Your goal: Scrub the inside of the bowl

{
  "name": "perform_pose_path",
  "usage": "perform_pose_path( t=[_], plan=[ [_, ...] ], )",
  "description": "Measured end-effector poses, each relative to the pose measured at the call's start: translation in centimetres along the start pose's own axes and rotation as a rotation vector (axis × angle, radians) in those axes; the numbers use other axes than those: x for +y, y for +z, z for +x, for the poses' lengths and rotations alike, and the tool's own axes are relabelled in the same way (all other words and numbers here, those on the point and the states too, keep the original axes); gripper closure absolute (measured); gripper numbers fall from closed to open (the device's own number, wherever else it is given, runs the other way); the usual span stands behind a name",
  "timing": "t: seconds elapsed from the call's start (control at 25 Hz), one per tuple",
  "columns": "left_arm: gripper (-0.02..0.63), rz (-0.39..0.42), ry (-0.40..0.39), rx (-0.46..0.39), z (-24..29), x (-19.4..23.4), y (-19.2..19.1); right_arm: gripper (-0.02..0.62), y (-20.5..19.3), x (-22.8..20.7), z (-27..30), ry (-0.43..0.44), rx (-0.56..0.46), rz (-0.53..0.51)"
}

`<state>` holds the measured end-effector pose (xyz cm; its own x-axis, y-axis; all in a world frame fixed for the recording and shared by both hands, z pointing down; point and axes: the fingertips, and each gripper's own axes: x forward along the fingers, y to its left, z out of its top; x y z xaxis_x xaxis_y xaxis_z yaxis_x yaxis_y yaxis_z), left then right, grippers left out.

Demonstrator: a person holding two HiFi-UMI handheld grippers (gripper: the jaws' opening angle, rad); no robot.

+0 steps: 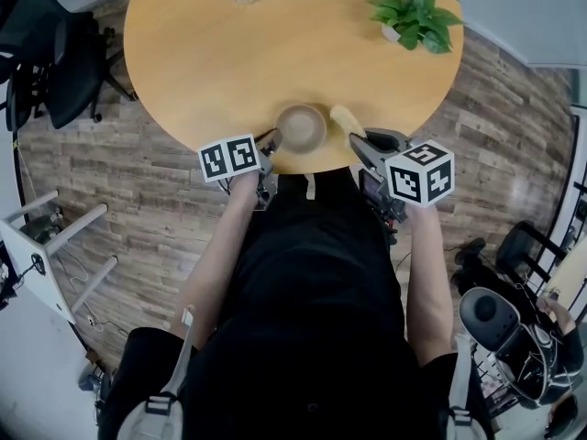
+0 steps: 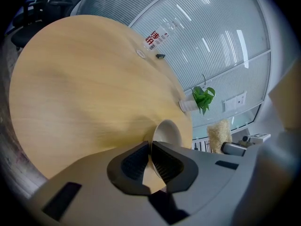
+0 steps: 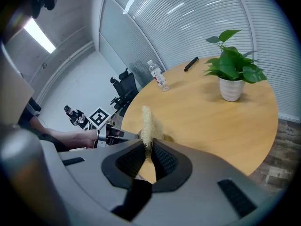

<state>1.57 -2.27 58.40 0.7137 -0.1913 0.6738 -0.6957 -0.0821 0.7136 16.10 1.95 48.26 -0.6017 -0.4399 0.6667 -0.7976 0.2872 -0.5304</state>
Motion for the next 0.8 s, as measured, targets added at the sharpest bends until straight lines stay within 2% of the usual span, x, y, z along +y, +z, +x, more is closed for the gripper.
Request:
perform_pose_path(
  t=[0.2, 0.44, 0.56, 0.8],
  plan=[
    [0.584, -0.026, -0.011, 0.006, 0.0, 0.1, -0.2, 0.554, 0.2, 0.0, 0.0, 0.002, 0.003, 0.001],
    [0.584, -0.018, -0.019, 0.008, 0.2, 0.4, -0.4, 0.555, 0.1, -0.1, -0.1, 0.0, -0.002, 0.003],
    [0.584, -0.046, -0.032, 0.014, 0.2, 0.4, -0.5, 0.554, 0.1, -0.1, -0.1, -0.002, -0.004, 0.0],
    [0.584, 0.009, -0.023, 0.003, -0.8, 0.2, -0.4, 0.554, 0.5, 0.2, 0.0, 0.001, -0.019, -0.012]
  ],
)
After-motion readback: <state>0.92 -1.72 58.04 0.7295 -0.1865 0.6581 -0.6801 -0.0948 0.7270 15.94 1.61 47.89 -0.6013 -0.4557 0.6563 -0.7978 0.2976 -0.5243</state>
